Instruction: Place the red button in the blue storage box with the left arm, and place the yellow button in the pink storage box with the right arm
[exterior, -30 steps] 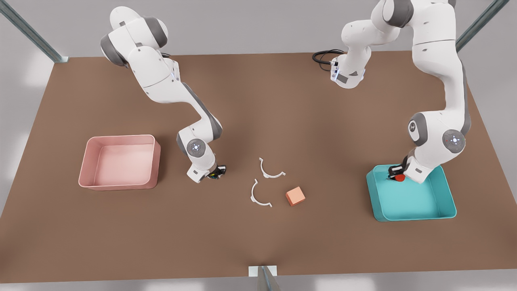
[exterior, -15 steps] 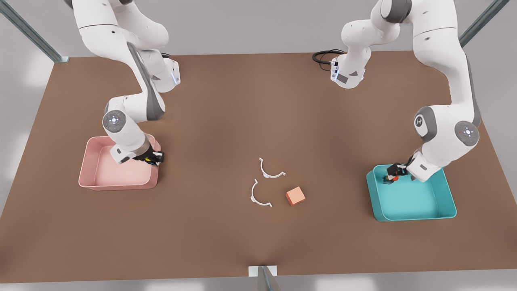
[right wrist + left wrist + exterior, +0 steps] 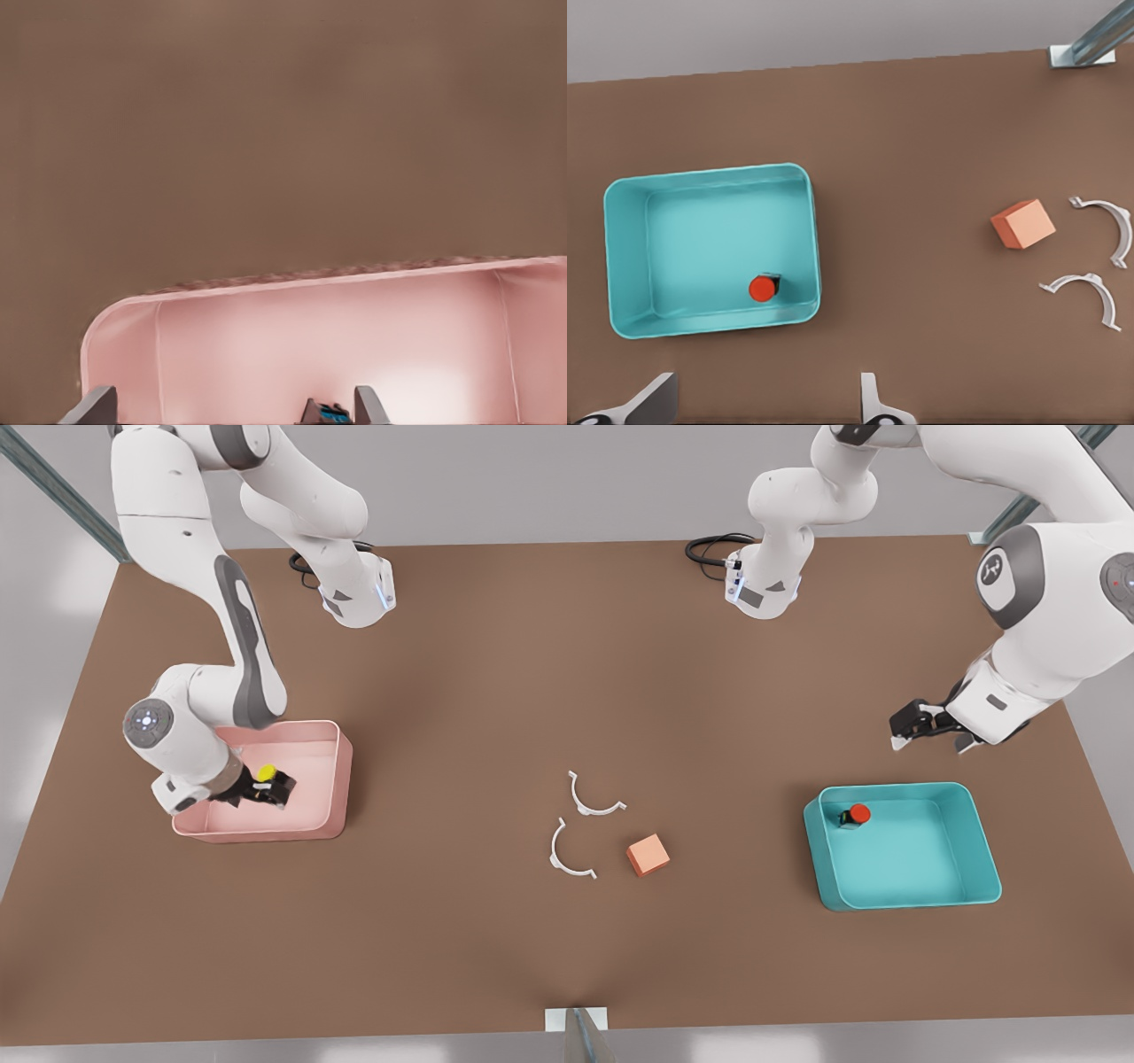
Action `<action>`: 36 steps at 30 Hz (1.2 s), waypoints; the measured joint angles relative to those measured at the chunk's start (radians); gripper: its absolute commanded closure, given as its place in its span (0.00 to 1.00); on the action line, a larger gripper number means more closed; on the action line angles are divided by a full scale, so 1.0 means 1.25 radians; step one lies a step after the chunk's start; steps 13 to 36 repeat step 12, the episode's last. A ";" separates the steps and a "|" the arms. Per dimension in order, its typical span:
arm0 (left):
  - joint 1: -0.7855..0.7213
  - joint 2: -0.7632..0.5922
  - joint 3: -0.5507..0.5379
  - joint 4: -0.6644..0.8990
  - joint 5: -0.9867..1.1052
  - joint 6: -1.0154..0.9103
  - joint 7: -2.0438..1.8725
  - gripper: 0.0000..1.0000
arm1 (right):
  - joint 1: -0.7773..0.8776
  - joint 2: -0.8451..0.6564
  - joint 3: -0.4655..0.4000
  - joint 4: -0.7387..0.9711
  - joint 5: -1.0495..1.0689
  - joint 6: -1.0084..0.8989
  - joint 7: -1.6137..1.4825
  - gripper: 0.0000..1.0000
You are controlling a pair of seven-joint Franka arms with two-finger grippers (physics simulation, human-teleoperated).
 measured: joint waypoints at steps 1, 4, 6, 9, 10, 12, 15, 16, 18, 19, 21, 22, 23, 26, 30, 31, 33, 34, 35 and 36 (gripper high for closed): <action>0.000 0.000 0.000 0.000 0.000 -0.006 -0.002 0.00 | 0.018 0.000 0.019 0.109 0.000 -0.046 -0.003 0.00; 0.001 0.001 0.000 0.000 -0.001 -0.020 -0.007 0.00 | 0.082 -0.008 0.047 0.390 -0.001 -0.216 0.005 0.00; 0.001 0.001 0.000 0.000 -0.002 -0.026 -0.010 0.00 | 0.083 -0.045 0.039 0.407 -0.013 -0.298 0.010 0.00; 0.001 0.002 0.000 0.000 -0.002 -0.031 -0.014 0.00 | 0.124 -0.090 -0.011 0.352 -0.023 -0.389 0.017 0.00; 0.001 0.003 0.000 0.000 -0.002 -0.033 -0.015 0.00 | 0.139 -0.087 -0.026 0.355 -0.020 -0.411 0.019 0.00; 0.000 0.003 0.000 0.000 -0.002 -0.035 -0.017 0.00 | 0.144 -0.081 -0.037 0.361 -0.011 -0.444 0.022 0.00; 0.000 0.003 0.000 0.000 -0.002 -0.035 -0.017 0.00 | 0.144 -0.081 -0.037 0.361 -0.011 -0.444 0.022 0.00; 0.000 0.003 0.000 0.000 -0.002 -0.035 -0.017 0.00 | 0.144 -0.081 -0.037 0.361 -0.011 -0.444 0.022 0.00; 0.000 0.003 0.000 0.000 -0.002 -0.035 -0.017 0.00 | 0.144 -0.081 -0.037 0.361 -0.011 -0.444 0.022 0.00; 0.000 0.003 0.000 0.000 -0.002 -0.035 -0.017 0.00 | 0.144 -0.081 -0.037 0.361 -0.011 -0.444 0.022 0.00; 0.000 0.003 0.000 0.000 -0.002 -0.035 -0.017 0.00 | 0.144 -0.081 -0.037 0.361 -0.011 -0.444 0.022 0.00; 0.000 0.003 0.000 0.000 -0.002 -0.035 -0.017 0.00 | 0.144 -0.081 -0.037 0.361 -0.011 -0.444 0.022 0.00; 0.000 0.003 0.000 0.000 -0.002 -0.035 -0.017 0.00 | 0.144 -0.081 -0.037 0.361 -0.011 -0.444 0.022 0.00; 0.000 0.003 0.000 0.000 -0.002 -0.035 -0.017 0.00 | 0.144 -0.081 -0.037 0.361 -0.011 -0.444 0.022 0.00; 0.000 0.003 0.000 0.000 -0.002 -0.035 -0.017 0.00 | 0.144 -0.081 -0.037 0.361 -0.011 -0.444 0.022 0.00; 0.000 0.003 0.000 0.000 -0.002 -0.035 -0.017 0.00 | 0.144 -0.081 -0.037 0.361 -0.011 -0.444 0.022 0.00; 0.000 0.003 0.000 0.000 -0.002 -0.035 -0.017 0.00 | 0.144 -0.081 -0.037 0.361 -0.011 -0.444 0.022 0.00; 0.000 0.003 0.000 0.000 -0.002 -0.035 -0.017 0.00 | 0.144 -0.081 -0.037 0.361 -0.011 -0.444 0.022 0.00; 0.000 0.003 0.000 0.000 -0.002 -0.035 -0.017 0.00 | 0.144 -0.081 -0.037 0.361 -0.011 -0.444 0.022 0.00; 0.000 0.003 0.000 0.000 -0.002 -0.035 -0.017 0.00 | 0.144 -0.081 -0.037 0.361 -0.011 -0.444 0.022 0.00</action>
